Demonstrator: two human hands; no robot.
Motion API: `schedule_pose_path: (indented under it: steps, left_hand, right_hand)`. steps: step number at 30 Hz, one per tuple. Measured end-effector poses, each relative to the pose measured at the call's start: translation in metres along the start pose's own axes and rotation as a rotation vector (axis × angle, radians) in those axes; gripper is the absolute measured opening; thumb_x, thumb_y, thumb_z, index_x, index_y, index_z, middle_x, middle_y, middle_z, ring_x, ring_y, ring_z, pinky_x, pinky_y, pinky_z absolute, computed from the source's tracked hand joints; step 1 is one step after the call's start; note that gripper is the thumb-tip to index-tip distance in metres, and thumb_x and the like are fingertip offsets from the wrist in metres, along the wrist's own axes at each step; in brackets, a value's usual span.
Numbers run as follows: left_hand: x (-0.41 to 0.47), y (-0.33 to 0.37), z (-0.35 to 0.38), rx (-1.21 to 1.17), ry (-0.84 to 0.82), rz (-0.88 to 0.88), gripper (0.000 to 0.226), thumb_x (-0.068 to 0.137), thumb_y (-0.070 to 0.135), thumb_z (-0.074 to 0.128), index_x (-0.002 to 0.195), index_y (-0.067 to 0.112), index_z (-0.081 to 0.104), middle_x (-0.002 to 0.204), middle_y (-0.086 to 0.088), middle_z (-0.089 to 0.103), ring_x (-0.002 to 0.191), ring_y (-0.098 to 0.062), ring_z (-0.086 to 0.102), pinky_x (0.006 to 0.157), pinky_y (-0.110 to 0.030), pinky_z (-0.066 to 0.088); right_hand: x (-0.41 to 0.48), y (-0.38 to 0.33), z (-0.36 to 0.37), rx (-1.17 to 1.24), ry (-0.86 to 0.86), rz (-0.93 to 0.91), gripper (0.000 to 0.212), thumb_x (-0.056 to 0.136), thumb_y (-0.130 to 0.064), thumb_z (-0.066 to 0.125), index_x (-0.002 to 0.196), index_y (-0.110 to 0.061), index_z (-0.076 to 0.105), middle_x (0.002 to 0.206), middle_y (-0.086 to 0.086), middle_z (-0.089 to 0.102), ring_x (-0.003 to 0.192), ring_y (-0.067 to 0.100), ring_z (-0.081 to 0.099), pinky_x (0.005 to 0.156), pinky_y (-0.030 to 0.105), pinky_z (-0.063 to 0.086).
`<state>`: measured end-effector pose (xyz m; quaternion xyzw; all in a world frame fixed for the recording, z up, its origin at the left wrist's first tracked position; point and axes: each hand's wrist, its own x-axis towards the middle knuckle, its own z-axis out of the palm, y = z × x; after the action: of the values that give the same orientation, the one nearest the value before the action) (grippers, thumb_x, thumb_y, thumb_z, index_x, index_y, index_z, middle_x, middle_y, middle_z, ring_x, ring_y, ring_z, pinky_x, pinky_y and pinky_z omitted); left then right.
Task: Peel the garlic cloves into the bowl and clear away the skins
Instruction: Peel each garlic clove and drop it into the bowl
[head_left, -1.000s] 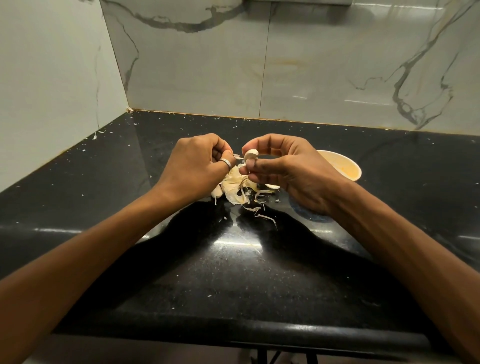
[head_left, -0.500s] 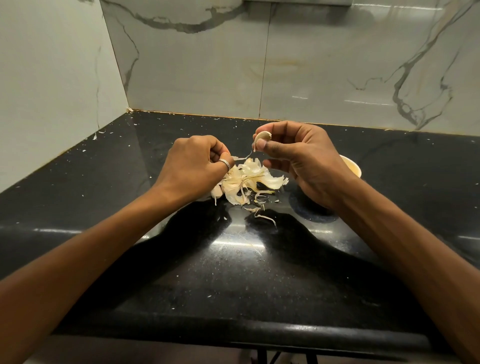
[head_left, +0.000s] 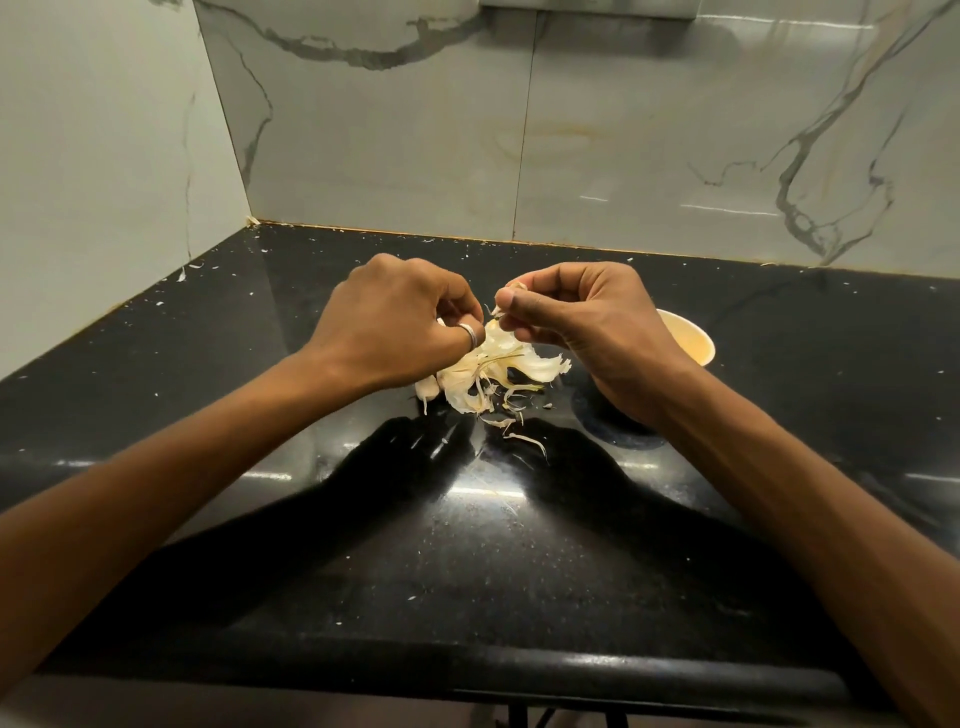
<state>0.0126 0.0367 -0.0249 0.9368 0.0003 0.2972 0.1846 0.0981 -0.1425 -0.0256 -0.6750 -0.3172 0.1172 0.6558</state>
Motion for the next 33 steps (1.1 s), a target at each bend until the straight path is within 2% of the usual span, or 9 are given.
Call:
schedule_pose_path:
  steps: [3, 7, 9, 11, 14, 21, 26, 30, 33]
  left_hand:
    - [0.010, 0.004, -0.005, 0.044, -0.056, 0.069, 0.028, 0.074, 0.048, 0.058, 0.088, 0.032, 0.076, 0.067, 0.021, 0.060, 0.069, -0.005, 0.063, 0.069, -0.037, 0.058]
    - [0.017, 0.004, -0.007, 0.058, -0.084, 0.210, 0.037, 0.074, 0.050, 0.062, 0.103, 0.027, 0.066, 0.075, 0.026, 0.056, 0.070, 0.006, 0.056, 0.067, -0.037, 0.057]
    - [0.015, 0.000, -0.005, 0.033, -0.057, 0.272, 0.039, 0.078, 0.050, 0.064, 0.106, 0.022, 0.065, 0.080, 0.021, 0.060, 0.070, 0.000, 0.061, 0.064, -0.038, 0.058]
    - [0.011, -0.005, 0.000, 0.002, -0.004, 0.308, 0.036, 0.083, 0.045, 0.065, 0.104, 0.016, 0.069, 0.084, 0.013, 0.067, 0.069, -0.009, 0.066, 0.063, -0.039, 0.058]
    - [0.006, -0.010, 0.006, -0.030, 0.067, 0.322, 0.030, 0.089, 0.039, 0.063, 0.099, 0.014, 0.074, 0.083, 0.002, 0.072, 0.069, -0.015, 0.067, 0.061, -0.040, 0.058]
    - [-0.004, -0.005, 0.009, 0.007, 0.185, 0.383, 0.027, 0.093, 0.035, 0.065, 0.099, 0.011, 0.075, 0.086, -0.002, 0.074, 0.067, -0.018, 0.068, 0.060, -0.038, 0.057]
    - [-0.009, -0.001, 0.010, 0.151, 0.222, 0.434, 0.027, 0.096, 0.033, 0.060, 0.090, 0.012, 0.075, 0.080, -0.001, 0.071, 0.060, -0.023, 0.064, 0.051, -0.038, 0.052]
    - [-0.012, -0.001, 0.010, 0.280, 0.240, 0.517, 0.024, 0.097, 0.024, 0.057, 0.087, 0.010, 0.072, 0.075, -0.004, 0.068, 0.059, -0.025, 0.061, 0.045, -0.039, 0.047]
    - [-0.013, 0.000, 0.013, 0.248, 0.279, 0.490, 0.020, 0.093, 0.021, 0.057, 0.085, 0.009, 0.072, 0.072, -0.005, 0.066, 0.056, -0.025, 0.059, 0.046, -0.038, 0.048]
  right_hand:
    - [0.000, 0.000, 0.000, -0.010, 0.008, -0.005, 0.027, 0.086, -0.011, 0.077, 0.104, 0.009, 0.071, 0.096, 0.026, 0.074, 0.078, 0.019, 0.071, 0.071, 0.021, 0.058]
    - [0.001, -0.001, -0.001, -0.030, 0.042, 0.008, 0.028, 0.087, -0.017, 0.078, 0.101, 0.007, 0.072, 0.090, 0.022, 0.074, 0.074, 0.018, 0.071, 0.067, 0.019, 0.056]
    - [0.002, 0.000, -0.001, -0.038, 0.047, 0.014, 0.029, 0.087, -0.019, 0.078, 0.101, 0.007, 0.072, 0.086, 0.019, 0.074, 0.073, 0.017, 0.071, 0.066, 0.019, 0.055]
    - [0.003, 0.000, -0.001, -0.024, 0.051, 0.028, 0.031, 0.087, -0.019, 0.078, 0.101, 0.008, 0.071, 0.086, 0.021, 0.073, 0.073, 0.018, 0.070, 0.065, 0.019, 0.055]
    - [0.002, 0.002, 0.000, 0.003, 0.048, 0.046, 0.033, 0.088, -0.018, 0.078, 0.101, 0.011, 0.070, 0.085, 0.025, 0.071, 0.068, 0.016, 0.067, 0.062, 0.018, 0.053]
    - [0.001, 0.003, 0.003, 0.006, 0.037, 0.052, 0.022, 0.090, -0.017, 0.075, 0.091, 0.004, 0.072, 0.078, 0.018, 0.071, 0.065, 0.016, 0.065, 0.061, 0.017, 0.052]
    - [0.001, 0.004, 0.003, 0.003, 0.030, 0.052, 0.023, 0.091, -0.016, 0.074, 0.090, 0.006, 0.071, 0.078, 0.019, 0.070, 0.062, 0.015, 0.064, 0.062, 0.018, 0.054]
    - [0.001, 0.007, 0.004, 0.017, 0.013, 0.063, 0.023, 0.090, -0.019, 0.076, 0.088, 0.003, 0.070, 0.079, 0.018, 0.071, 0.068, 0.019, 0.068, 0.064, 0.020, 0.055]
    - [0.002, 0.006, 0.005, 0.109, -0.022, 0.078, 0.017, 0.091, -0.013, 0.074, 0.094, 0.003, 0.069, 0.082, 0.016, 0.072, 0.073, 0.017, 0.071, 0.067, 0.020, 0.056]
